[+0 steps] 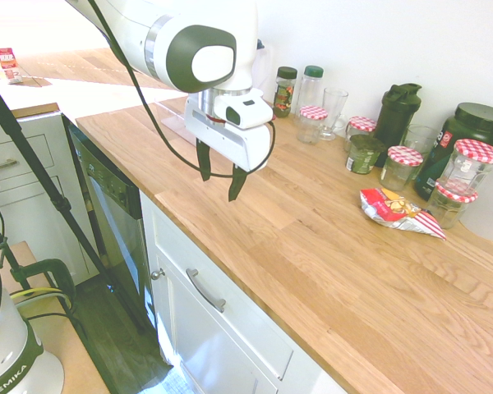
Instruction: Put the chip bag into the container
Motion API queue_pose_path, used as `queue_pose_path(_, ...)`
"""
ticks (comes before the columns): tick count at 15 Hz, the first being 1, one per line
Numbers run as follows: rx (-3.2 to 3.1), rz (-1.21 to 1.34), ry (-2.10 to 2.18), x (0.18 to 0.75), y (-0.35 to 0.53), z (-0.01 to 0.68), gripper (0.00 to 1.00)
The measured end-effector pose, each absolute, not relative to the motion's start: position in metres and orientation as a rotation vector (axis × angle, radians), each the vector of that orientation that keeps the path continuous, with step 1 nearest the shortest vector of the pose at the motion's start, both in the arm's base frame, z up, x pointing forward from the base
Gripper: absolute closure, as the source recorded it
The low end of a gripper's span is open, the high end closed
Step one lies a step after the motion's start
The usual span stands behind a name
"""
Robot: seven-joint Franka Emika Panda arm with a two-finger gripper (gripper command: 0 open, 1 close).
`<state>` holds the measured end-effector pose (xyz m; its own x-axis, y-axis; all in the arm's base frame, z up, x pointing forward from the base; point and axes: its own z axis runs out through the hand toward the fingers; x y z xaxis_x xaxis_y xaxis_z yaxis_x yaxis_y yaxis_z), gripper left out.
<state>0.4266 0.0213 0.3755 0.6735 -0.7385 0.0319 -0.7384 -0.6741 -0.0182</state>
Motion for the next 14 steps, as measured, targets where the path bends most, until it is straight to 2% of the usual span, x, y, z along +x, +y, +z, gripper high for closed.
queue_pose_path(5, -2.864, -0.080, 1.315, 0.427, -0.006, 0.377, 0.00)
queue_pose_path(14, -2.709, -0.217, 1.418, 0.453, -0.189, 0.446, 0.00)
